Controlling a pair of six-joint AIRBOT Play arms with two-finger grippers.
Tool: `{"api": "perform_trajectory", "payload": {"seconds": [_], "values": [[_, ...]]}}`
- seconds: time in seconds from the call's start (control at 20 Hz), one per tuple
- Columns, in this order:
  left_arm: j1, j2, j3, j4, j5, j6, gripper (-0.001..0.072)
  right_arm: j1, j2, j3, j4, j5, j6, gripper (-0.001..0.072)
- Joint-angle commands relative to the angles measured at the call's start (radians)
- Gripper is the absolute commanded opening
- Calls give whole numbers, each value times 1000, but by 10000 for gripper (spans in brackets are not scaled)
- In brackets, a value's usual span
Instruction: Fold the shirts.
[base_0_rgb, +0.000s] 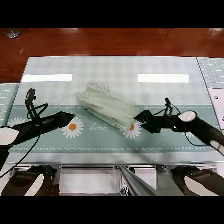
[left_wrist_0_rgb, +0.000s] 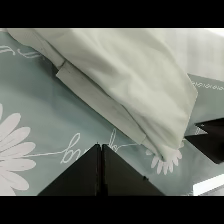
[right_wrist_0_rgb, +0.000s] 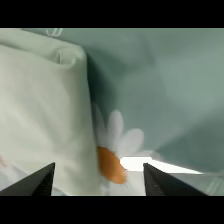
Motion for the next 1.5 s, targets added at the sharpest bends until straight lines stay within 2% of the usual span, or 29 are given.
{"api": "perform_trajectory", "payload": {"seconds": [0.0, 0.1, 0.15, 0.2, 0.25, 0.35, 0.55, 0.7, 1.05, 1.45], "values": [[1, -1, -1, 0, -3, 5, 20, 29, -180, 111, 19, 62, -61, 624], [1, -1, -1, 0, 1, 5, 20, 71, -257, 186, 23, 66, -67, 597], [1, -1, -1, 0, 3, 5, 20, 93, -290, 230, 21, 69, -74, 452], [1, -1, -1, 0, 5, 5, 20, 109, -320, 285, 21, 81, -95, 213], [1, -1, -1, 0, 4, 5, 21, 119, -341, 349, 19, 103, -153, 37], [1, -1, -1, 0, 3, 5, 20, 120, -354, 493, -43, 159, -174, 37], [1, -1, -1, 0, 5, 5, 21, 120, -354, 908, -393, 367, -13, 37], [1, 0, -1, 0, 5, 5, 21, 111, -354, 1180, -563, 539, 29, 37], [1, -1, -1, 0, 56, 5, 21, -166, -339, 1547, -602, 841, 88, 37], [1, -1, -1, 0, 89, 5, 21, -581, -236, 1569, -637, 1067, 189, 37]]}}
